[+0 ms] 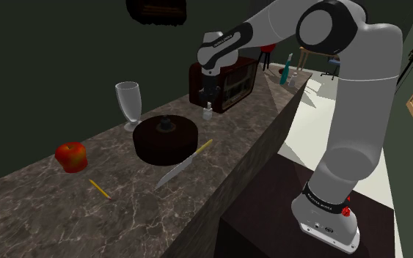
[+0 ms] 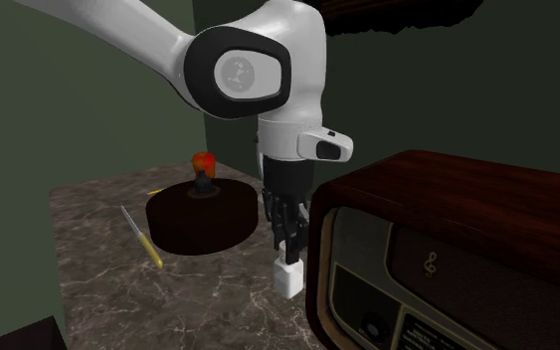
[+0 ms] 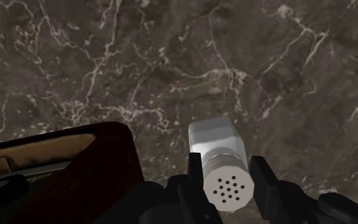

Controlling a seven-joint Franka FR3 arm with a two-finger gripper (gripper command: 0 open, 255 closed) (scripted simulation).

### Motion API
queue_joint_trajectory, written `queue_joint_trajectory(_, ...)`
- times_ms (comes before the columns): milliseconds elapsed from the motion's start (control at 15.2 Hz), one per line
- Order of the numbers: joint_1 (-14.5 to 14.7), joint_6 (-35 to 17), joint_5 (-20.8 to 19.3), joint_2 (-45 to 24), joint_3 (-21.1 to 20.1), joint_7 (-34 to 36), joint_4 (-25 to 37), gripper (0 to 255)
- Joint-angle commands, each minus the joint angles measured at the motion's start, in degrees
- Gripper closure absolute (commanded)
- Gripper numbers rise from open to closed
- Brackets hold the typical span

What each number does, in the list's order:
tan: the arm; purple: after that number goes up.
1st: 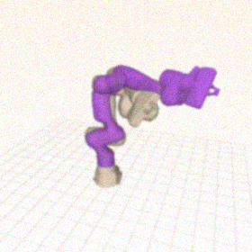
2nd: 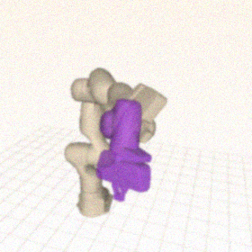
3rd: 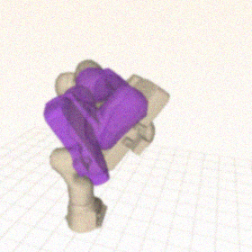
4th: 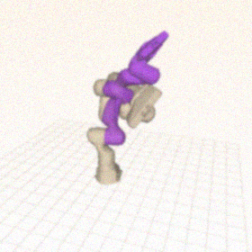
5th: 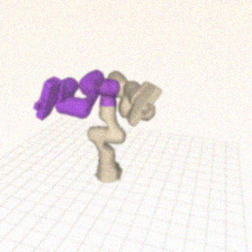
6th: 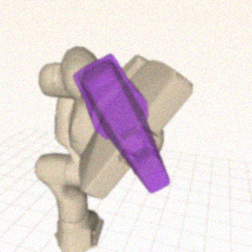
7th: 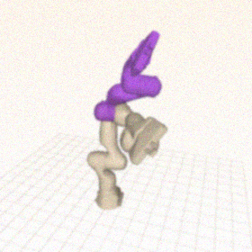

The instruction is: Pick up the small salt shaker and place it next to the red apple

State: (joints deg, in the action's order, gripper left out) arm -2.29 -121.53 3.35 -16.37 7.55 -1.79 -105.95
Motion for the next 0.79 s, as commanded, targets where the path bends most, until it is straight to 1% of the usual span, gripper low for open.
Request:
queue_joint_trajectory(0,0.0,0.7,0.0,0.2,0.0,0.0,0.4,255)
queue_joint_trajectory(726,0.1,8.3,-0.6,3.1,0.2,0.4,5.2,255)
